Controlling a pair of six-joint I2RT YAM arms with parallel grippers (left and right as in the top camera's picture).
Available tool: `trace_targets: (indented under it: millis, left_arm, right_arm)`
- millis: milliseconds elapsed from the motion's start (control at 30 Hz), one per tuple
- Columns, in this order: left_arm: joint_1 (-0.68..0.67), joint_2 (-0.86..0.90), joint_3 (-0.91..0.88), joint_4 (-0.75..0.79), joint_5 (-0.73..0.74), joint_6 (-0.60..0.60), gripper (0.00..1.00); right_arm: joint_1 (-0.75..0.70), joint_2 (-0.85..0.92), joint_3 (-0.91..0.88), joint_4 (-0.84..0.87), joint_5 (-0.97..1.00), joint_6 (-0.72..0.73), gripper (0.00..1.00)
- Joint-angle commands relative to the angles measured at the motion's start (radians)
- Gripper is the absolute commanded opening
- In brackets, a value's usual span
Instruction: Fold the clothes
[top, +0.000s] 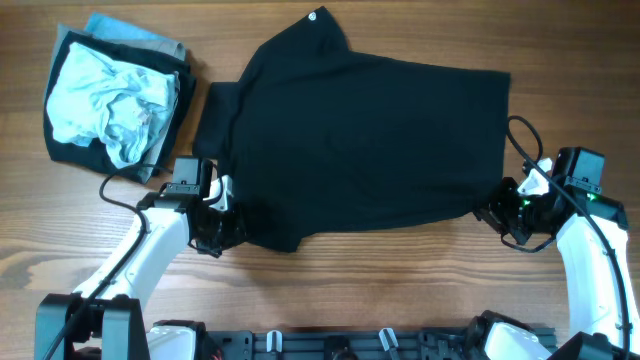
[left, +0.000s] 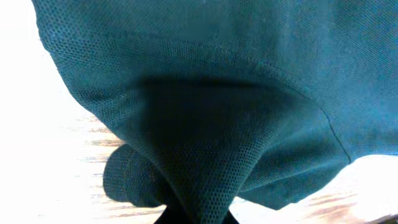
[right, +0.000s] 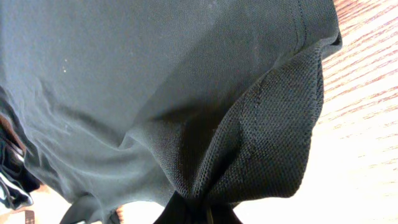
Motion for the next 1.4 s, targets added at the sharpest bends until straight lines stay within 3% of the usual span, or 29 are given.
trace_targets:
  millis: [0, 267, 433, 867, 1067, 1367]
  left_arm:
    - [-0.003, 0.002, 0.037, -0.05, 0.087, 0.001, 0.04]
    - [-0.004, -0.047, 0.238, -0.256, 0.079, 0.002, 0.04]
    - [-0.004, -0.048, 0.247, -0.229, 0.071, 0.002, 0.04]
    - [0.011, -0.049, 0.312, 0.074, 0.063, -0.074, 0.04]
    - [0.011, -0.042, 0.315, 0.202, 0.034, -0.077, 0.04]
    - [-0.01, 0.029, 0.315, 0.335, -0.005, -0.076, 0.04]
  right_arm:
    - [0.005, -0.009, 0.014, 0.001, -0.02, -0.006, 0.04]
    - [0.005, -0.009, 0.014, 0.001, -0.02, -0.006, 0.04]
    - [0.005, -0.009, 0.014, 0.002, -0.016, -0.006, 0.04]
    - [0.005, -0.009, 0.014, 0.081, -0.024, 0.054, 0.04]
    - [0.005, 0.011, 0.014, 0.198, -0.019, 0.06, 0.04]
    - [0.005, 0.174, 0.014, 0.331, -0.014, 0.122, 0.04]
